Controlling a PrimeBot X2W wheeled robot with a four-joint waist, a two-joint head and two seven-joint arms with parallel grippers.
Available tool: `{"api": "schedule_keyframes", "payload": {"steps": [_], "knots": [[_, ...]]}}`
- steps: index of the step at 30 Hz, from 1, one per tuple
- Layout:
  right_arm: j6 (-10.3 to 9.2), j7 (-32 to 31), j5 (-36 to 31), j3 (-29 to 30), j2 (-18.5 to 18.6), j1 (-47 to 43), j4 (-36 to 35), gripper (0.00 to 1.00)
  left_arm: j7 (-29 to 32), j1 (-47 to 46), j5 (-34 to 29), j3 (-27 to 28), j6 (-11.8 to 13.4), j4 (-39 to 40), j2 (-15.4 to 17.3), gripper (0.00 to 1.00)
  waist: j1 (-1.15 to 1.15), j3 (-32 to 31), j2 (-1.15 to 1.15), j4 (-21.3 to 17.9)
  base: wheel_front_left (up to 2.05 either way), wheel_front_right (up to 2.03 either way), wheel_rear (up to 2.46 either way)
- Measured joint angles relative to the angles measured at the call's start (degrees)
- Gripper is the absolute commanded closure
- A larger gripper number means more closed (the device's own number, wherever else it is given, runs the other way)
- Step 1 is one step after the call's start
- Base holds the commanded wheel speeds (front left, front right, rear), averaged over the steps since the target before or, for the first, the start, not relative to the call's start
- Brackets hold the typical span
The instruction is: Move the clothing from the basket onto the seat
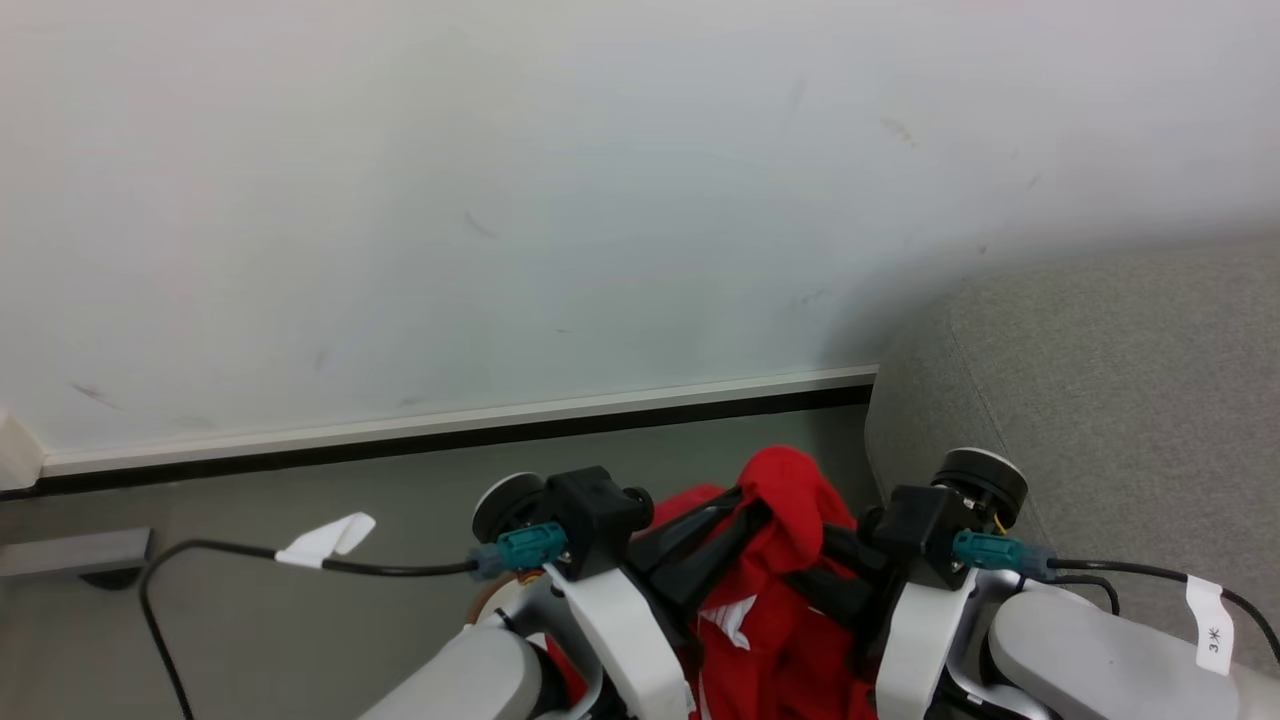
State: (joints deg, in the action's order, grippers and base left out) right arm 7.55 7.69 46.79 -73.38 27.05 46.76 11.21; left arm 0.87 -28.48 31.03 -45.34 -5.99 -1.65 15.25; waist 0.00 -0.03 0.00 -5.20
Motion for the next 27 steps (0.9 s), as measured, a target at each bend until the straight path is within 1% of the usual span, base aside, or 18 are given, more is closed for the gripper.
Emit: {"api": "schedule_keyframes", "payload": {"steps": [4,5,6,7,8,9,10,11,19,27], "knots": [[0.0,1.6,0.1,0.0,0.6,0.0,0.7,1.0,-0.5,0.0,0.0,-0.1,0.3,-0.5,0.0,1.0,0.0,0.1,0.0,-0.4,0.0,0.0,0.0],[0.0,2.0,0.1,0.0,0.8,0.0,1.0,1.0,-0.7,0.0,0.0,-0.1,0.5,-0.7,0.0,0.96,0.0,0.1,0.0,-0.5,0.0,0.0,0.0],[0.0,2.4,0.1,0.0,1.1,0.0,1.3,1.0,-0.9,0.1,0.0,-0.1,0.6,-0.9,0.0,0.91,0.0,0.1,0.0,-0.5,0.0,0.0,0.0],[0.0,2.9,0.3,0.0,1.3,0.0,1.7,1.0,-1.0,0.1,0.0,-0.2,0.8,-1.1,0.0,0.91,0.0,0.1,0.0,-0.7,0.0,0.0,0.0],[0.0,3.3,0.5,0.0,1.5,0.0,1.9,1.0,-1.2,0.2,0.0,-0.2,0.9,-1.3,0.0,0.57,0.0,0.1,0.0,-0.8,0.0,0.0,0.0],[0.0,3.6,0.7,0.0,1.6,0.0,2.2,1.0,-1.5,0.3,0.0,-0.2,1.0,-1.5,-0.1,0.57,0.0,0.0,0.0,-0.9,0.0,0.0,0.0],[0.0,4.1,0.9,0.0,1.7,0.0,2.5,1.0,-1.5,0.4,0.0,-0.3,1.1,-1.7,-0.2,0.2,0.0,0.0,0.0,-1.0,0.0,0.0,0.0],[0.0,4.3,1.2,0.0,1.9,0.0,2.7,1.0,-1.5,0.4,0.0,-0.5,1.2,-1.9,-0.2,0.0,0.0,0.0,0.0,-1.1,0.0,0.0,0.0],[0.0,6.1,3.2,0.0,3.1,1.0,5.2,1.0,-2.9,0.5,-1.7,-0.7,2.4,-3.4,-0.1,0.0,0.0,0.3,0.0,-2.2,0.0,0.0,0.0],[0.0,7.0,3.7,1.2,4.7,3.6,5.9,1.0,-4.4,0.3,-2.3,-1.0,3.0,-4.9,0.0,0.0,0.0,0.8,0.0,-5.2,0.0,0.0,0.0]]}}
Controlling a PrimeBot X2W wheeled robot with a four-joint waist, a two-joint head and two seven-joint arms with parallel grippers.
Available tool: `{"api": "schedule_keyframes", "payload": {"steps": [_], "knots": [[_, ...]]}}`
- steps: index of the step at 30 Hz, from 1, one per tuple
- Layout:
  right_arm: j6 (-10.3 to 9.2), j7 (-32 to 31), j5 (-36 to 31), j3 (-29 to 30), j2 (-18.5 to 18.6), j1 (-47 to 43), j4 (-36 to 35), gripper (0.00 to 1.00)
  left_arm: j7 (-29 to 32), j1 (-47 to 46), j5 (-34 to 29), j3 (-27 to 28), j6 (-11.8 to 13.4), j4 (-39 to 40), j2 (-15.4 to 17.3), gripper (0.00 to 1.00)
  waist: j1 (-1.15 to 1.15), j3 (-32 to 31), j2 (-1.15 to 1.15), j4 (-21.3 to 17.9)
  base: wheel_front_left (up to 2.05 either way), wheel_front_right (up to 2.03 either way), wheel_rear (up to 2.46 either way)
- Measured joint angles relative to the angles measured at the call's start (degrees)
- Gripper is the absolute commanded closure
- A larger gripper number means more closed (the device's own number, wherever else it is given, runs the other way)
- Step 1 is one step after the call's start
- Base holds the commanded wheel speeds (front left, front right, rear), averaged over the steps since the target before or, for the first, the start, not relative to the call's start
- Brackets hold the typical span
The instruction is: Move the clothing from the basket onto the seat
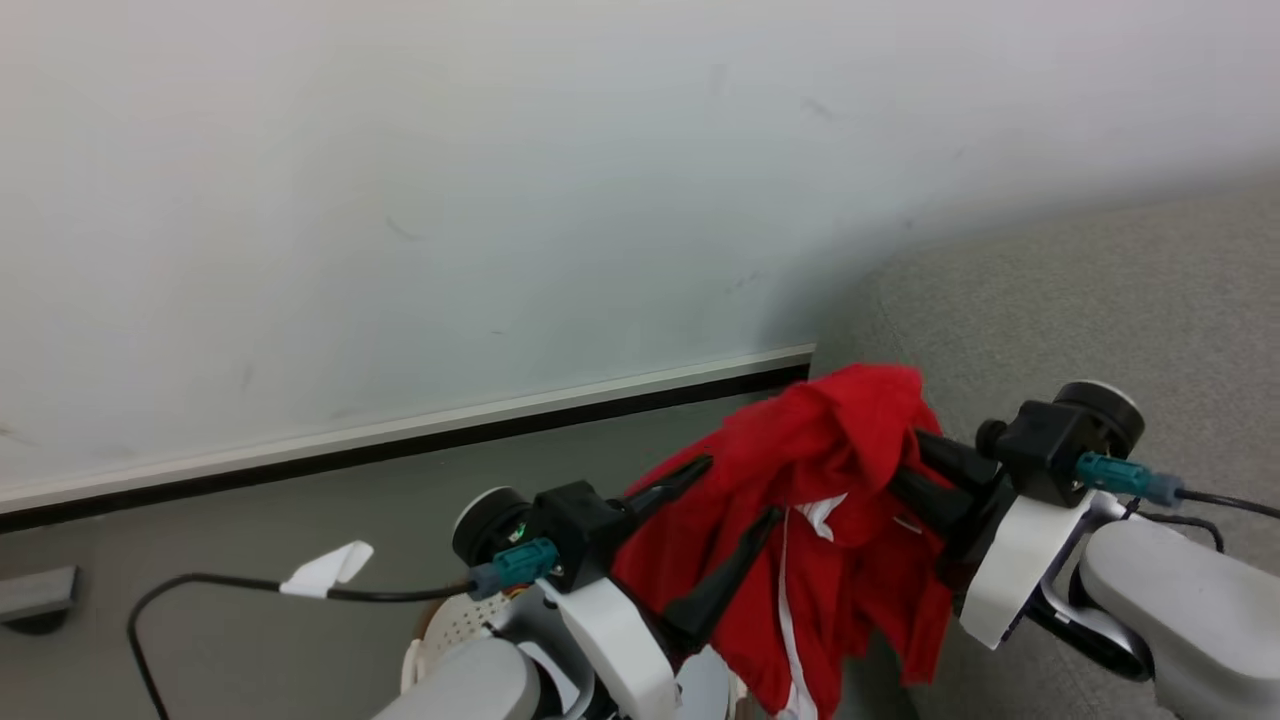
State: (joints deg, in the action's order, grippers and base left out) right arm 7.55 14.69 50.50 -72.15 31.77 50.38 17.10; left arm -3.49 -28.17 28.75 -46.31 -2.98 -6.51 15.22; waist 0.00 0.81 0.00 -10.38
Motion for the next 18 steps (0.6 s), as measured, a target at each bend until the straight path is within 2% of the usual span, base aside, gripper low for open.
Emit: {"api": "schedule_keyframes", "payload": {"steps": [18], "knots": [[0.0,0.1,-1.1,8.9,4.9,-0.3,-1.3,1.0,-1.2,-0.7,-0.1,-0.8,0.4,-0.7,-0.8,0.0,0.0,0.2,0.0,-11.4,0.0,0.0,0.0]]}}
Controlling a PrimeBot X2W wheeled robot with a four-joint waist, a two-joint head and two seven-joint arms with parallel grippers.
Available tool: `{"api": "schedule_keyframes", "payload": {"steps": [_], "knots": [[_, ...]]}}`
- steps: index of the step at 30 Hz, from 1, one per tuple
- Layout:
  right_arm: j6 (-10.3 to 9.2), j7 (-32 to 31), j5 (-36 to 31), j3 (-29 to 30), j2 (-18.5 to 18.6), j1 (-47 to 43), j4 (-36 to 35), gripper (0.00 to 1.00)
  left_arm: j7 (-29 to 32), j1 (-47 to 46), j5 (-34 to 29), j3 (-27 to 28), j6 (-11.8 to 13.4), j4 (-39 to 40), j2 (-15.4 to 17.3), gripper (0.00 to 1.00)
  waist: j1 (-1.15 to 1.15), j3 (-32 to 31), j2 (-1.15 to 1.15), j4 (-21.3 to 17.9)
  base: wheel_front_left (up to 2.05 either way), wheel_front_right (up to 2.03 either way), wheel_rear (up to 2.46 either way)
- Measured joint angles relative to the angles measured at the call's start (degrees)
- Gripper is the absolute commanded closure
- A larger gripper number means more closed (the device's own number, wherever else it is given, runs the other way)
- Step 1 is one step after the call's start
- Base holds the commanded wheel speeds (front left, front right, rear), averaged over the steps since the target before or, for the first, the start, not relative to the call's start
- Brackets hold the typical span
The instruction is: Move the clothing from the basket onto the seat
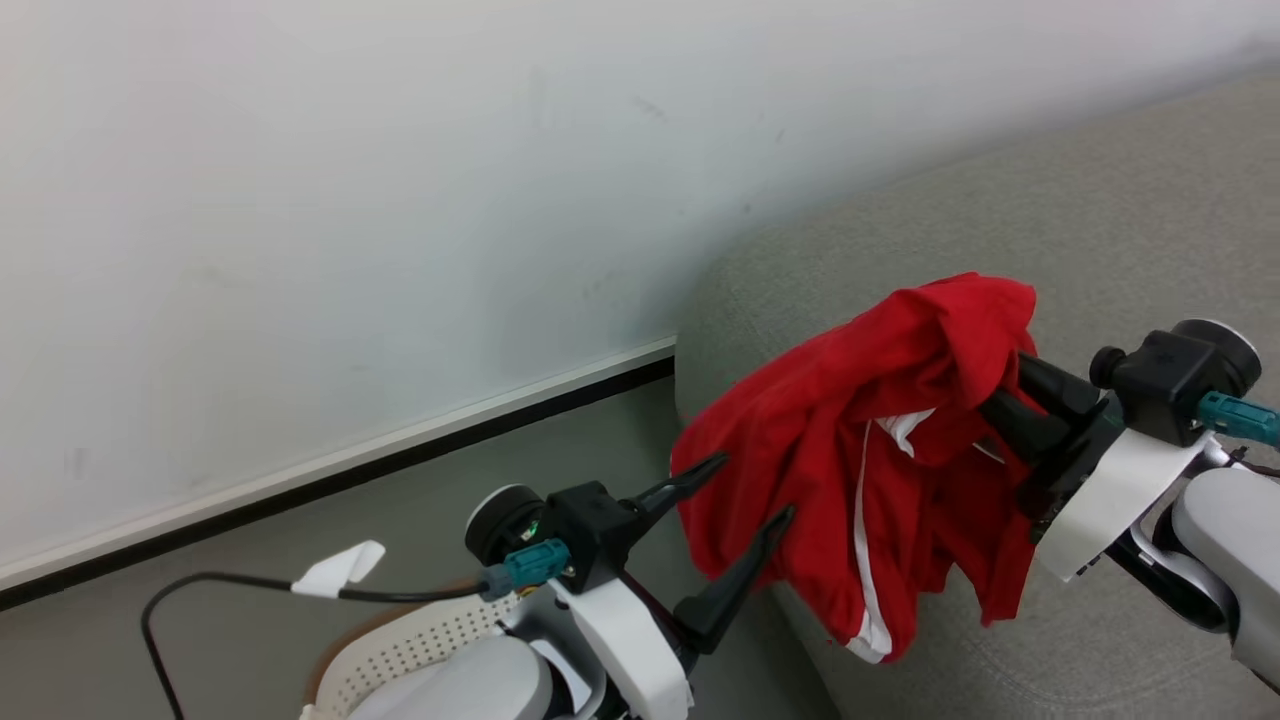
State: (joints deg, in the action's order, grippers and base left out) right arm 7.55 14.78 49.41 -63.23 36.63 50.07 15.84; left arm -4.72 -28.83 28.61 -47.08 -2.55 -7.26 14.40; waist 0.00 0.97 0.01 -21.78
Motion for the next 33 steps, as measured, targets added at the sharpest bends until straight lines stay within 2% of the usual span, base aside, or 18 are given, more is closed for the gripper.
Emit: {"api": "schedule_keyframes", "payload": {"steps": [8,16,24,33], "knots": [[0.0,0.0,-1.4,4.7,1.2,-3.1,-0.9,1.0,-0.2,-0.4,0.0,-0.4,0.1,-0.1,0.0,0.0,0.0,0.2,0.0,-3.7,0.0,0.0,0.0],[0.0,0.0,-2.7,8.3,1.0,-4.7,0.1,1.0,-0.4,-1.1,0.2,-0.3,0.1,-0.1,-0.2,0.0,0.0,1.4,0.0,-4.4,0.0,0.0,0.0],[0.0,0.1,-5.3,14.2,-1.2,-2.0,6.9,1.0,0.4,-3.3,0.6,-0.2,0.1,0.7,-0.1,0.0,0.0,5.4,0.0,-3.1,0.0,0.0,0.0],[0.0,0.2,-10.5,28.7,-0.4,10.7,17.2,1.0,1.8,-8.8,-1.1,-0.3,-0.8,2.3,0.6,0.0,-0.01,14.2,0.0,1.1,0.0,0.0,0.0]]}}
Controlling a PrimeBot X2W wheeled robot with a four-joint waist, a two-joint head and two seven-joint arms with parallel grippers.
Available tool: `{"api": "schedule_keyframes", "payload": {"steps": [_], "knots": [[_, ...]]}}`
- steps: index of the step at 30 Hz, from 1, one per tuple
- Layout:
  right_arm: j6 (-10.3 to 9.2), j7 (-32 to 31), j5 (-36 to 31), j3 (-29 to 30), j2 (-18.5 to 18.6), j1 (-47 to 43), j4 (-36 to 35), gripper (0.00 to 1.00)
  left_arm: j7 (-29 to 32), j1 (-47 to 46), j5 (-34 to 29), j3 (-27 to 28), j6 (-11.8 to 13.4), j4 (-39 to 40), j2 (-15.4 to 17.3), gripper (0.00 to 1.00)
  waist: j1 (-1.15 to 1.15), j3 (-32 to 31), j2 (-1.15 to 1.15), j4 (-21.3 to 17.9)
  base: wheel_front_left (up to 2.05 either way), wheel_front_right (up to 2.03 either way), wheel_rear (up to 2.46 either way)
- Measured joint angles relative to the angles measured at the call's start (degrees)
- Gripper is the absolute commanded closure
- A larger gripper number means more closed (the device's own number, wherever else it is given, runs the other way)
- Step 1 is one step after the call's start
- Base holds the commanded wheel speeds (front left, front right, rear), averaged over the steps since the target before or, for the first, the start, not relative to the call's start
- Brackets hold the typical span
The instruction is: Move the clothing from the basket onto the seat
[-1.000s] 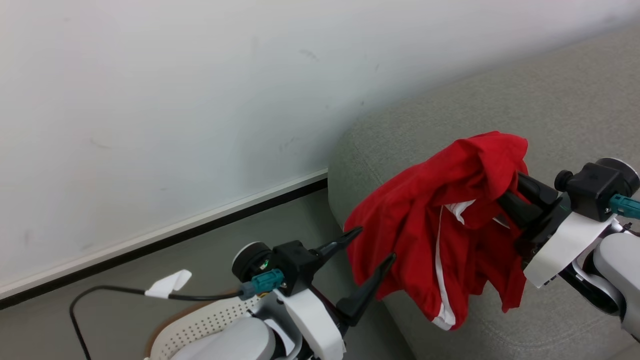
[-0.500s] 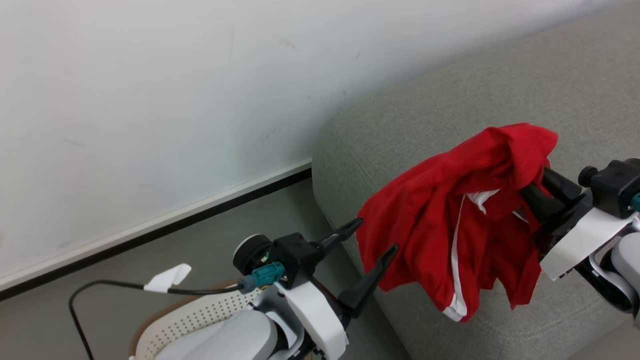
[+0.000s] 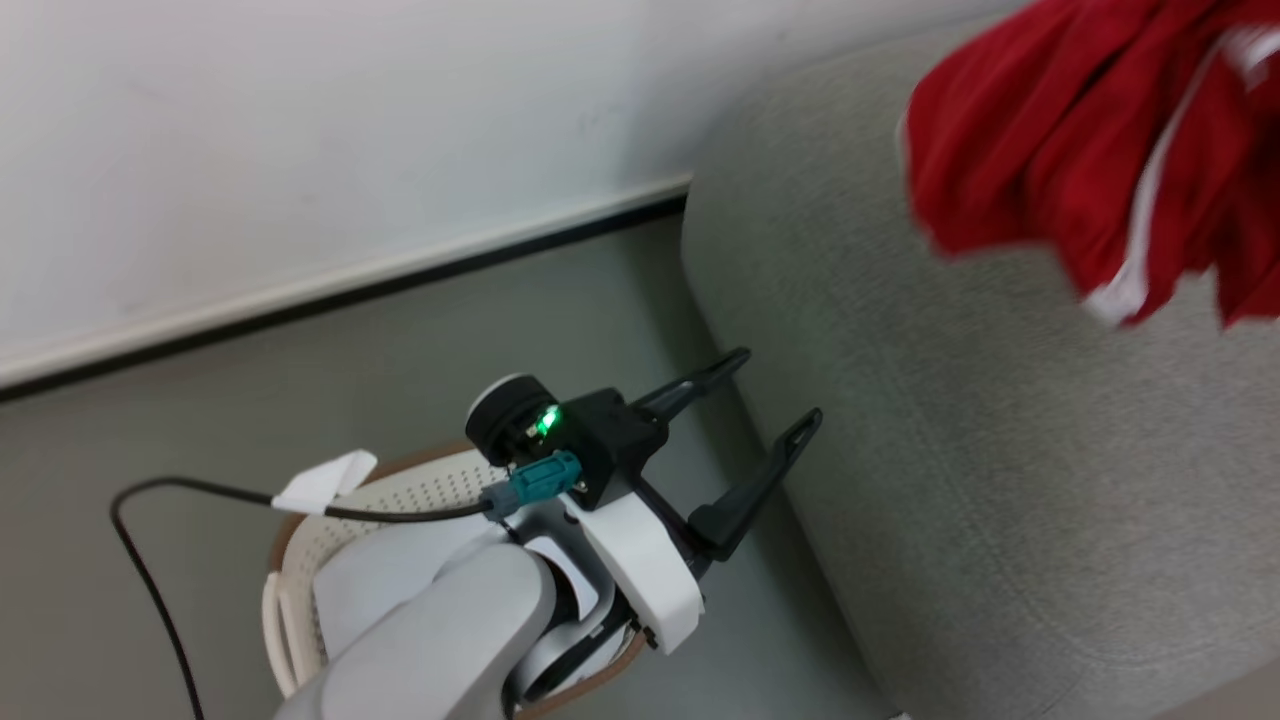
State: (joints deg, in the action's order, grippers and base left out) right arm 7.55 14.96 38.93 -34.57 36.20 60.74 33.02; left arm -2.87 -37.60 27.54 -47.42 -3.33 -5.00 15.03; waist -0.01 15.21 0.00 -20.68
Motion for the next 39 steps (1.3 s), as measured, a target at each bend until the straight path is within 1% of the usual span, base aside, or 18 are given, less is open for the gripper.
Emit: {"api": "schedule_keyframes", "payload": {"steps": [3,8,10,12,15,19,21,25,26,27,28,29,31,34,36,39], "knots": [[0.01,0.0,-2.5,5.3,1.5,4.8,4.7,1.0,0.3,-2.2,-1.6,-0.2,-0.1,0.9,0.1,0.0,0.0,3.4,0.0,1.9,0.0,0.0,0.0],[0.01,0.0,-5.2,13.5,4.5,11.4,13.2,1.0,0.3,-5.3,-3.0,-0.8,-0.2,3.0,-0.9,0.0,0.0,9.2,0.0,5.4,0.0,0.0,0.0],[0.0,0.0,-5.8,16.3,4.7,13.1,17.1,1.0,0.2,-6.7,-4.5,-1.2,-0.2,3.3,-0.9,0.0,-0.01,11.6,0.0,6.7,0.0,0.0,0.0],[0.0,0.0,-7.0,18.8,3.9,13.4,21.1,1.0,0.2,-7.3,-4.9,-1.6,-0.2,3.3,-1.0,0.0,-0.01,13.8,0.0,8.1,0.0,0.0,0.0],[0.0,0.0,-9.5,21.4,1.5,12.9,25.4,1.0,-0.1,-8.4,-5.5,-2.4,-0.7,3.0,-1.5,0.0,-0.01,16.5,0.0,9.9,0.0,0.0,0.0],[0.01,0.0,-11.8,24.8,-2.1,9.4,30.4,1.0,-0.7,-9.3,-5.8,-2.7,-0.7,2.0,-2.0,0.0,-0.01,18.5,0.0,12.0,0.0,0.0,0.0],[0.0,0.0,-12.6,26.3,-3.0,8.1,32.1,1.0,-1.0,-9.5,-5.8,-2.8,-0.7,1.6,-2.3,0.0,-0.01,18.8,0.0,12.6,0.0,0.0,0.0],[0.0,0.0,-14.1,29.1,-4.4,6.8,31.8,1.0,-1.4,-9.7,-5.7,-2.5,-0.7,0.8,-2.3,0.0,0.0,18.4,0.0,12.7,0.0,0.0,0.0],[0.0,0.0,-14.6,29.3,-4.8,6.2,31.4,0.73,-1.7,-9.7,-5.4,-2.2,-0.5,0.6,-2.3,0.0,0.0,18.2,0.0,12.6,0.0,0.0,0.0],[0.0,0.0,-15.0,29.6,-5.3,5.5,31.0,0.53,-1.9,-9.7,-5.2,-1.9,-0.2,0.5,-2.3,0.0,0.0,17.9,0.0,12.6,0.0,0.0,0.0],[0.0,0.0,-15.3,29.9,-5.6,4.9,30.6,0.02,-2.2,-9.6,-4.9,-1.6,0.0,0.4,-2.2,0.0,0.0,17.6,-0.01,12.5,0.0,0.0,0.0],[0.0,0.0,-15.5,30.2,-5.8,4.4,30.2,0.0,-2.4,-9.5,-4.8,-1.3,0.3,0.2,-2.1,0.0,0.0,17.2,0.0,12.4,0.0,0.0,0.0],[0.0,0.0,-15.6,30.5,-6.4,3.2,28.8,0.0,-3.3,-8.9,-4.8,-1.0,0.8,-0.1,-1.6,0.0,0.0,16.3,0.0,12.2,0.0,0.0,0.0],[0.0,0.0,-15.6,29.4,-7.7,0.9,27.0,0.0,-4.4,-7.9,-5.0,-0.4,1.9,-1.1,-0.1,0.0,0.0,14.6,0.0,11.8,0.0,0.0,0.0],[0.0,0.0,-15.8,29.1,-7.5,-0.4,25.3,0.0,-4.9,-7.1,-5.0,0.4,2.6,-2.0,0.8,0.0,0.0,13.3,-0.01,11.5,0.0,0.0,0.0],[0.0,0.0,-15.7,29.3,-7.4,-3.2,21.5,0.0,-6.2,-5.6,-4.6,1.4,3.9,-2.8,1.3,0.0,0.01,11.2,0.0,11.2,0.0,0.0,0.0]]}}
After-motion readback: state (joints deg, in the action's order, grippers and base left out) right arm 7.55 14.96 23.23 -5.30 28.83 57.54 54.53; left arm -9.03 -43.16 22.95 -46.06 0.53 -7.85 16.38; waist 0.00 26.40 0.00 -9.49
